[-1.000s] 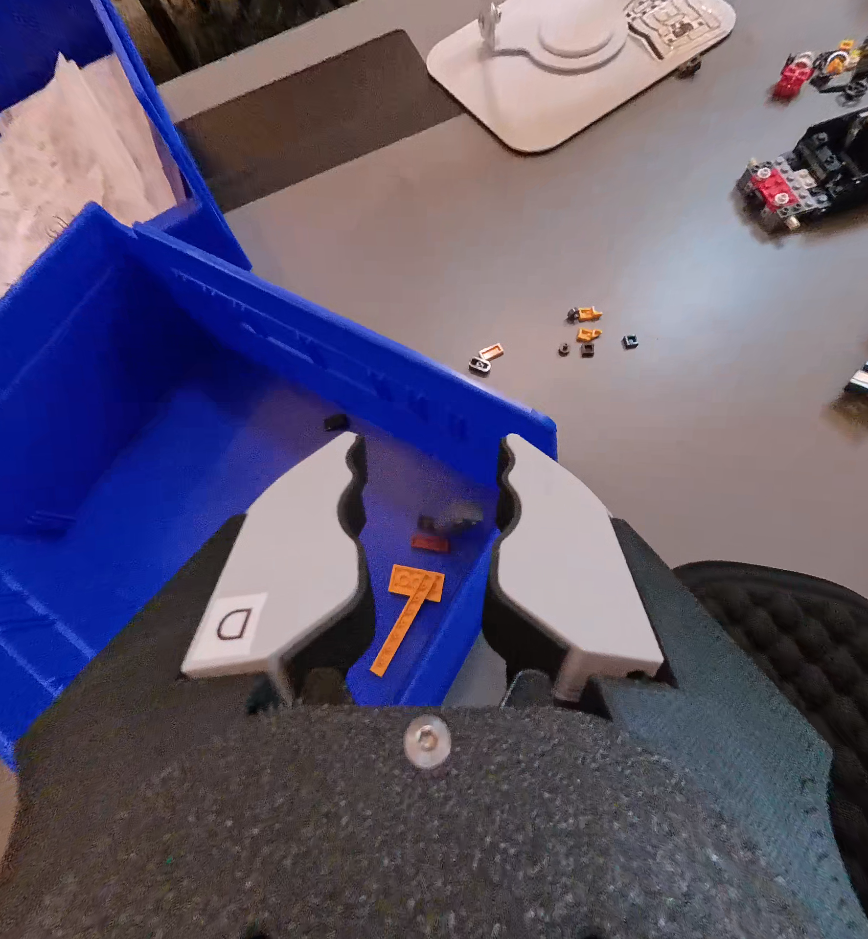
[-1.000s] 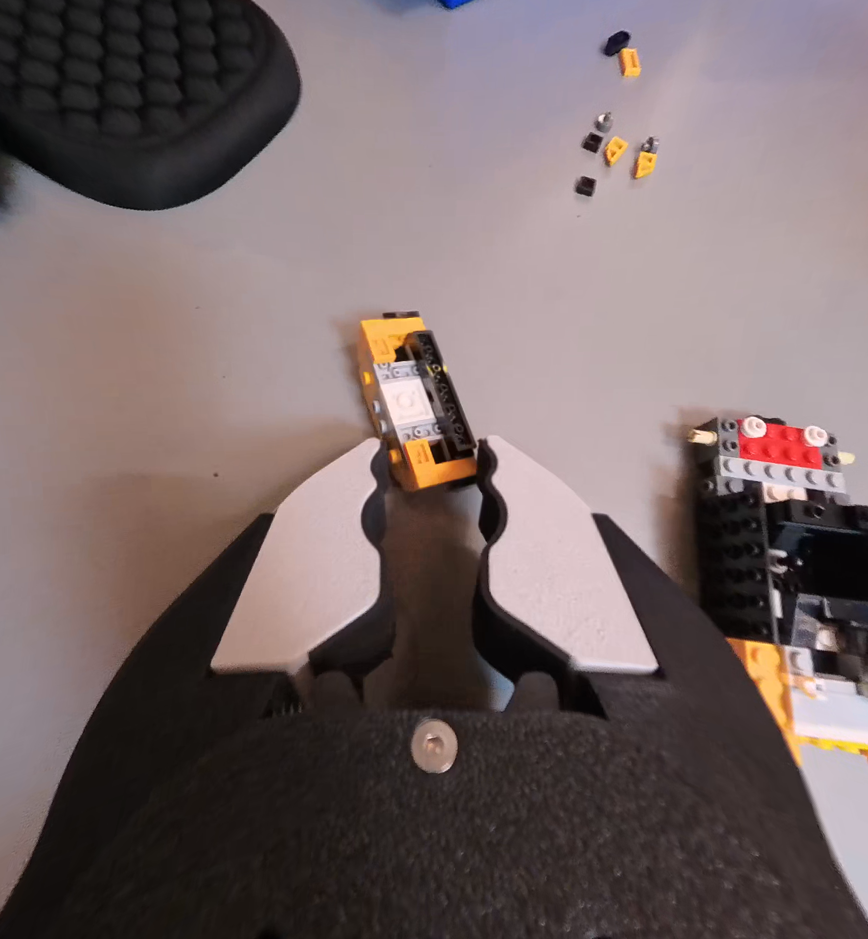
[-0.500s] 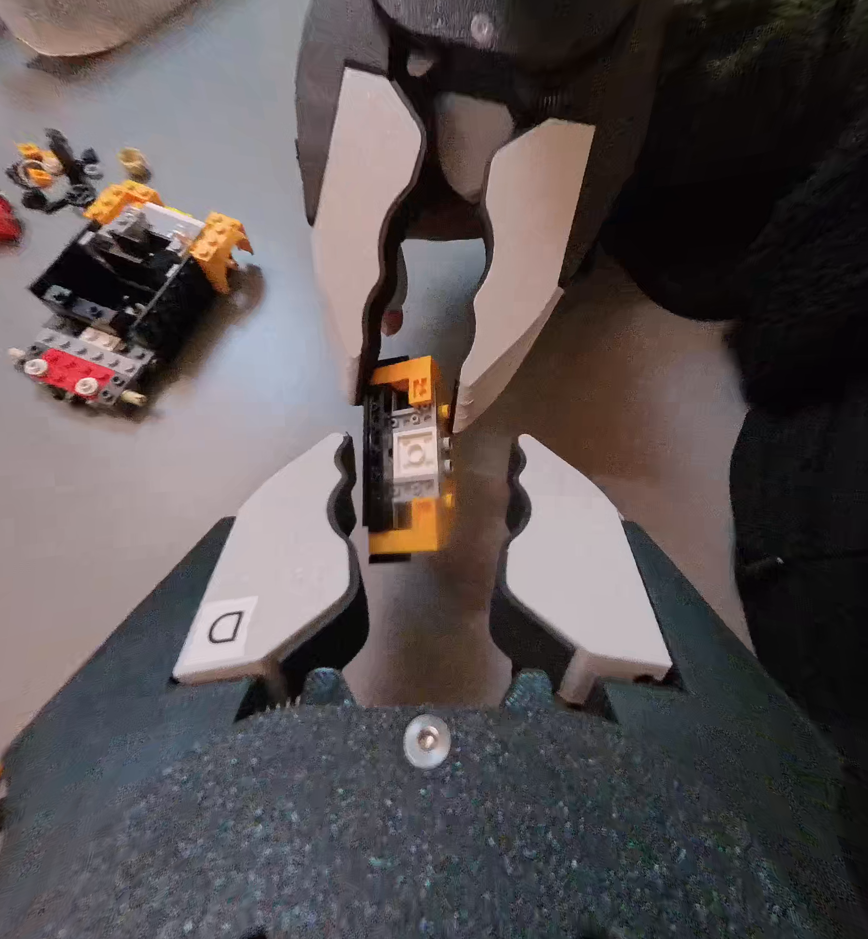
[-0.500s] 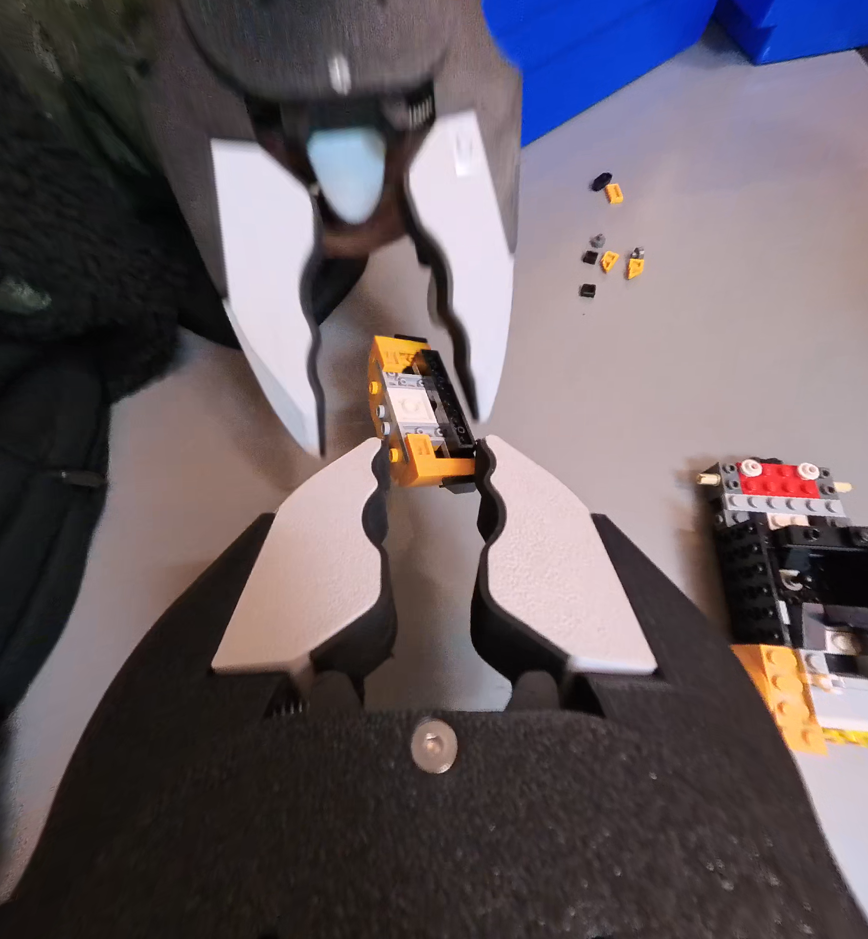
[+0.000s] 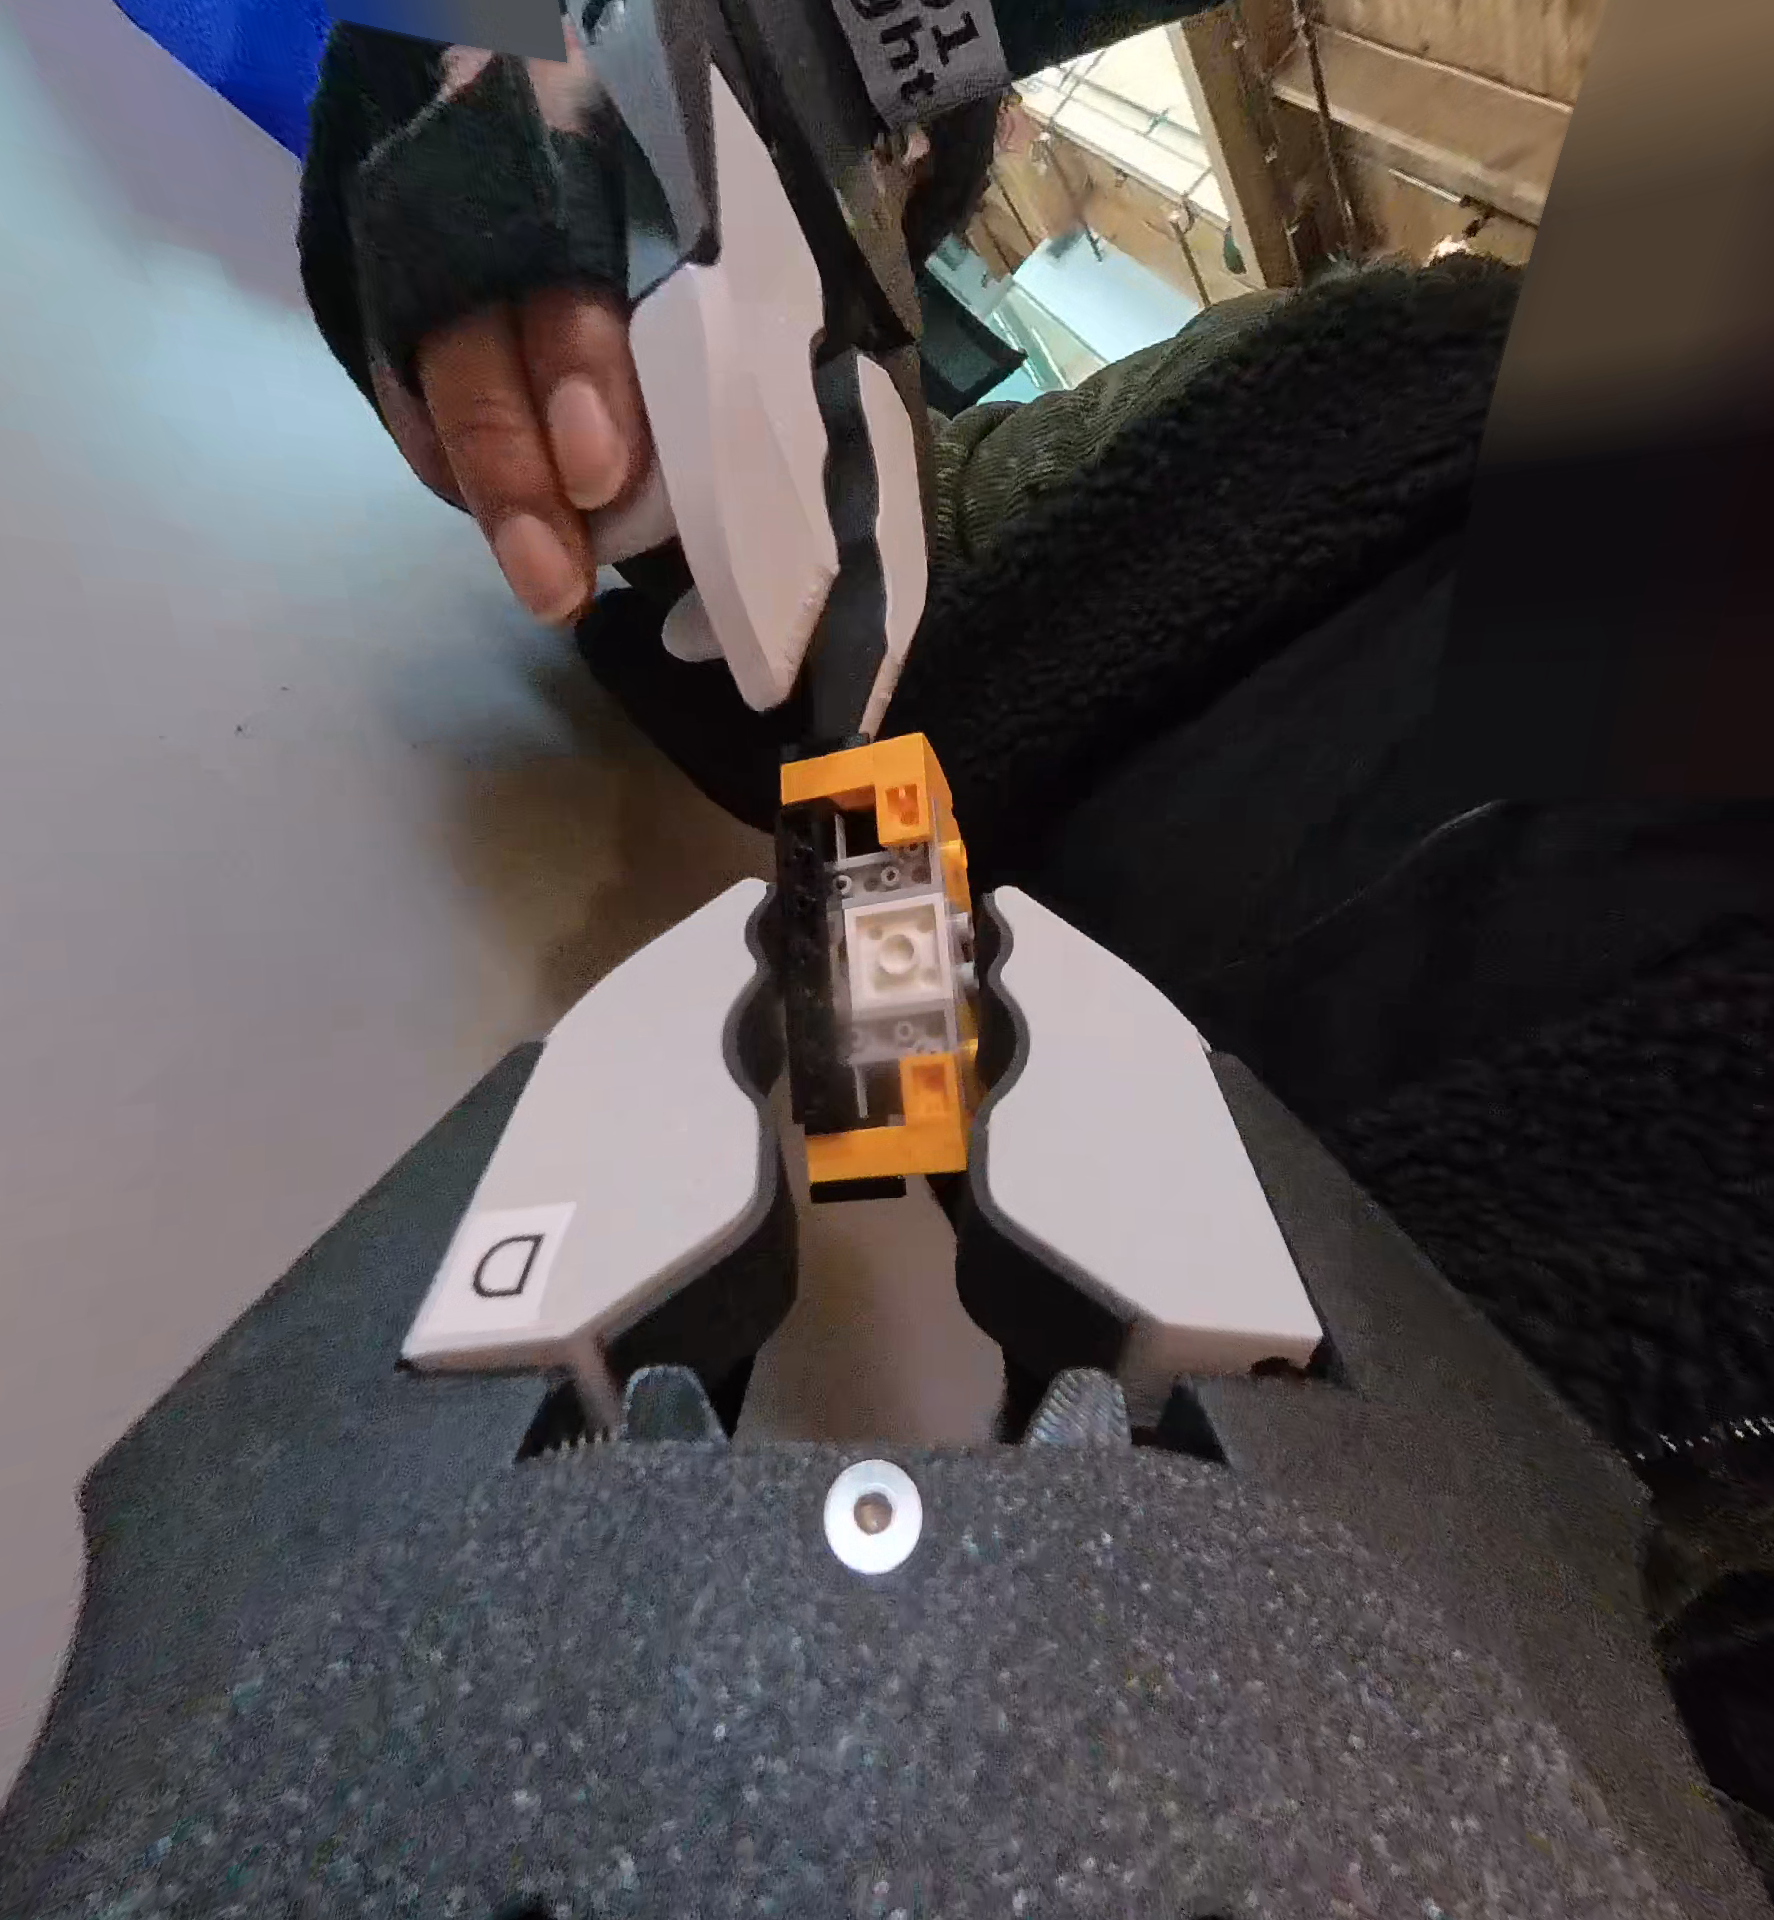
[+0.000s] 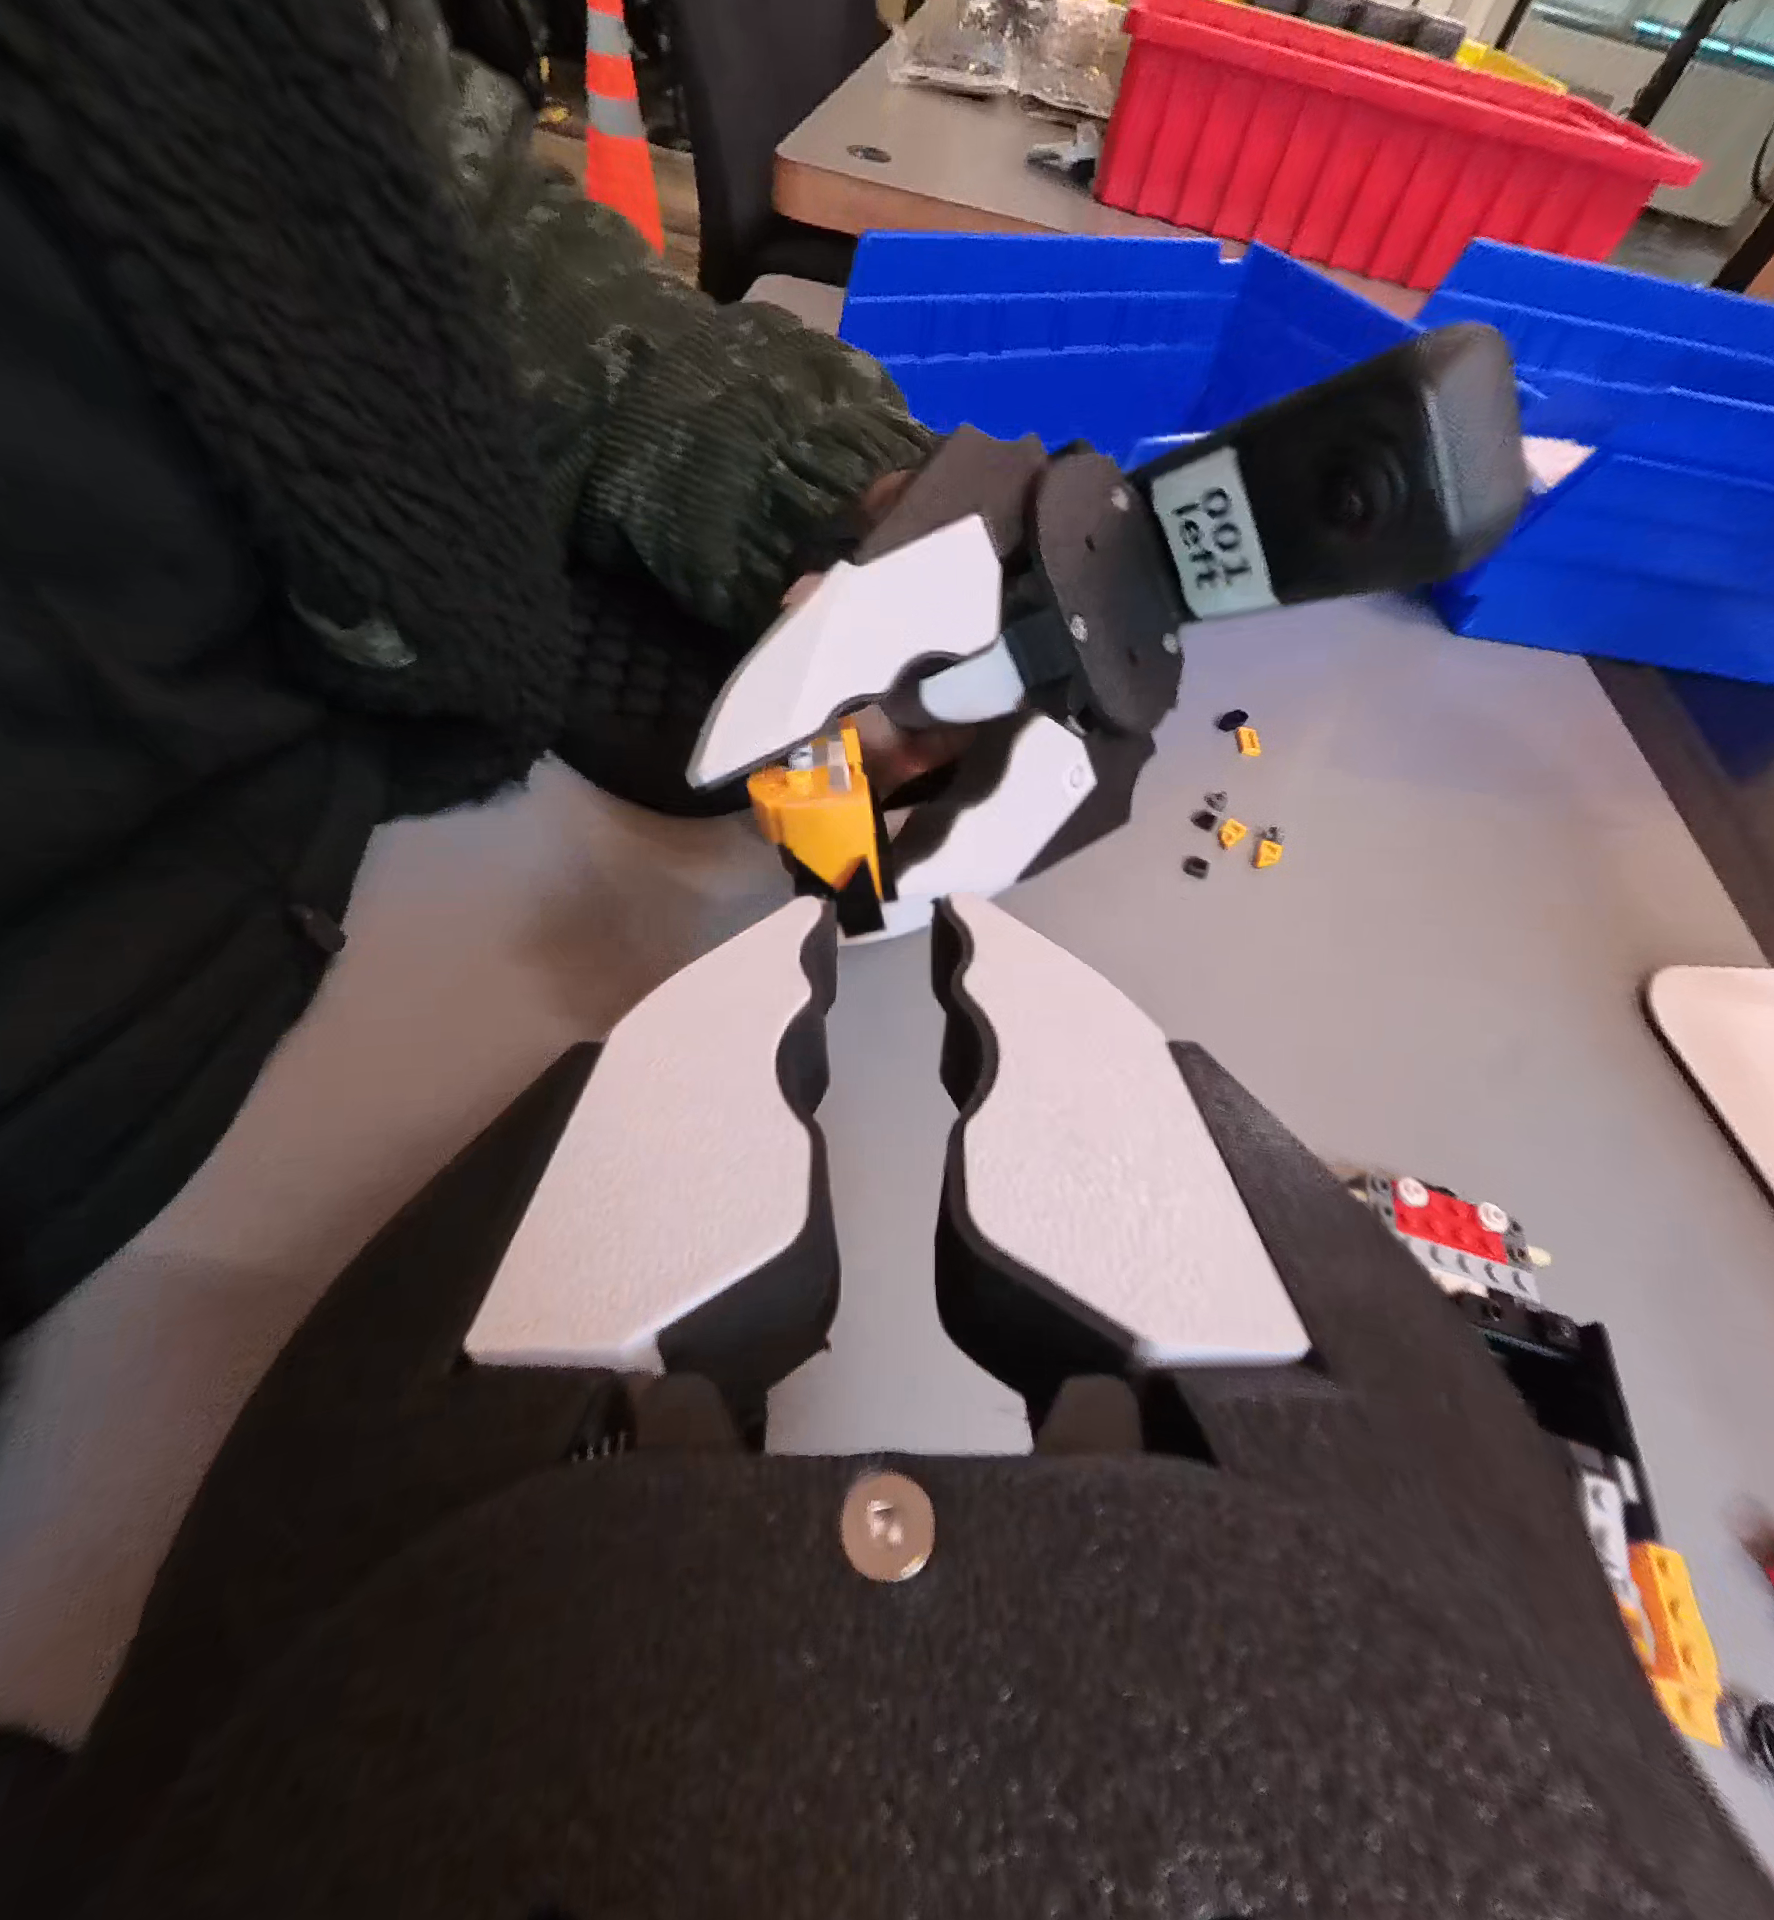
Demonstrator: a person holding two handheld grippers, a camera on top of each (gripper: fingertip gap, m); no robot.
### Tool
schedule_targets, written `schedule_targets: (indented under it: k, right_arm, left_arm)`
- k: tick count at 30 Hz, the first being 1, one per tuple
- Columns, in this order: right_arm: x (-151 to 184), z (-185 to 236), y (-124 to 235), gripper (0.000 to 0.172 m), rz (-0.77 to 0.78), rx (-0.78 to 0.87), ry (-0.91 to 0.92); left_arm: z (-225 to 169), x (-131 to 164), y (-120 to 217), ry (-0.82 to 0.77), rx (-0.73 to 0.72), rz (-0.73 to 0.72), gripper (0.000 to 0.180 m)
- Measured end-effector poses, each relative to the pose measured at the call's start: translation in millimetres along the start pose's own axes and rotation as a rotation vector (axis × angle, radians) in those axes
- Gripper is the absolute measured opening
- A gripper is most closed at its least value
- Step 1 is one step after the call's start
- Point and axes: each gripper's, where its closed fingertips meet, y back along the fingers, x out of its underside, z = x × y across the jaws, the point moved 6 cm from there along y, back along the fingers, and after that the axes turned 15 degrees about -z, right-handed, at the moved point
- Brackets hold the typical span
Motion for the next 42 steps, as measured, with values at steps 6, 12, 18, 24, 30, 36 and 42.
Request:
schedule_targets:
  k: [6, 12, 18, 24, 30, 36, 42]
  right_arm:
    - [3, 14, -8, 0.008, 0.064, -0.069, 0.067]
    - [4, 5, -4, 0.008, 0.074, -0.007, 0.101]
    - [9, -13, 23, 0.008, 0.071, 0.085, 0.034]
    - [30, -12, 6, 0.008, 0.136, 0.039, -0.009]
    - [42, -13, 4, 0.008, 0.201, 0.047, -0.033]
    - [44, -11, -2, 0.008, 0.244, 0.07, -0.007]
    - [43, -8, -12, 0.008, 0.299, 0.119, 0.102]
  left_arm:
    - [0, 5, -3, 0.051, 0.036, 0.024, 0.033]
    - [6, -2, 4, 0.044, -0.033, -0.015, 0.032]
    - [2, -11, 31, 0.014, -0.059, -0.126, 0.032]
    - [23, -5, 32, -0.029, -0.285, -0.069, 0.032]
    - [46, 17, 18, -0.216, -0.525, 0.179, 0.036]
    - [30, 0, 6, -0.32, -0.494, 0.048, 0.039]
    - [31, -4, 5, -0.171, -0.508, -0.031, 0.011]
